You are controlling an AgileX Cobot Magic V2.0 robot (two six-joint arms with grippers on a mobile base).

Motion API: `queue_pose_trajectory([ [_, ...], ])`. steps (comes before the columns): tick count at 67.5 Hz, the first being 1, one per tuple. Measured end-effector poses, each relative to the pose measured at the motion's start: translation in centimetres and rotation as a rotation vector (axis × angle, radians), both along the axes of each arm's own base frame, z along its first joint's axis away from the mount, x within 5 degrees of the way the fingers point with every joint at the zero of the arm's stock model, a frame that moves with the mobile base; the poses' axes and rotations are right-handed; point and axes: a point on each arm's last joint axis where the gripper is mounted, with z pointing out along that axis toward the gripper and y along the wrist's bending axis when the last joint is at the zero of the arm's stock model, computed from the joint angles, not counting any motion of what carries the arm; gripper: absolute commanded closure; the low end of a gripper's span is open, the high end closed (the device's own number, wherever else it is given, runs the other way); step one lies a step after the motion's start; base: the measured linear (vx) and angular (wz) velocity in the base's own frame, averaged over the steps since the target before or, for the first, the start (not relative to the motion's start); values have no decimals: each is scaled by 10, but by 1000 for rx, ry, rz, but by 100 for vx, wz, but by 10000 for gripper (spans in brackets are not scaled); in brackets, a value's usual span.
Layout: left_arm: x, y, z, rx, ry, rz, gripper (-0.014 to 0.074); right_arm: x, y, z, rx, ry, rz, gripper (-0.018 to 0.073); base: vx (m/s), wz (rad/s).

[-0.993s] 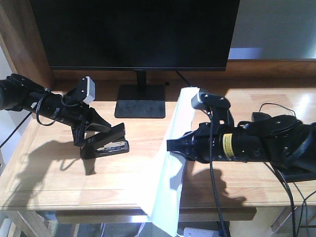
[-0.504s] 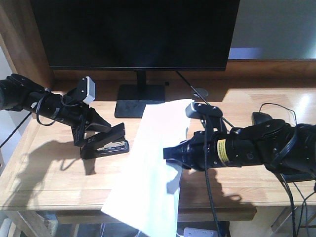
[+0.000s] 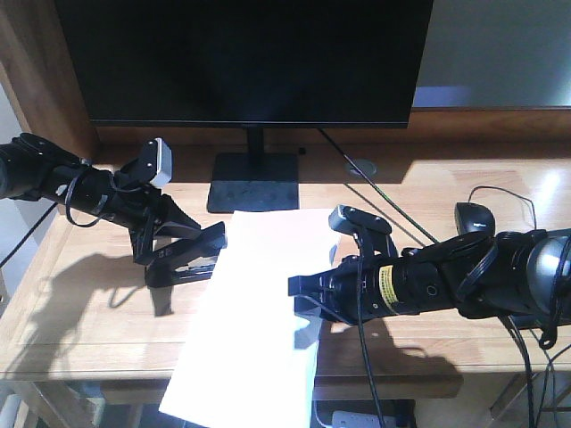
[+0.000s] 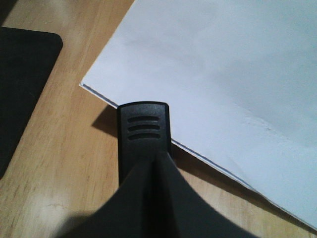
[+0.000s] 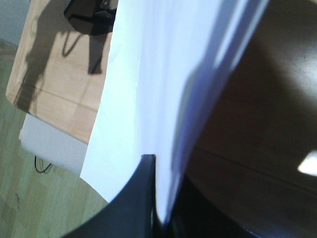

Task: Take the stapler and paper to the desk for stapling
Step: 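Lower the white paper flat onto the desk beside the stapler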

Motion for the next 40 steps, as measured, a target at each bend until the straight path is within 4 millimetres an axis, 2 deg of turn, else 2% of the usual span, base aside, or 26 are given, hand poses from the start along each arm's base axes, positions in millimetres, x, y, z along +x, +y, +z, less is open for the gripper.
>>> queue_pose_trajectory([
  [17,0,0,0,0,0,0,603,8,-3,1,15,4,-134,561,0,0],
  [40,0,0,0,0,0,0,603,11,-6,0,-8,-7,-180,561,0,0],
])
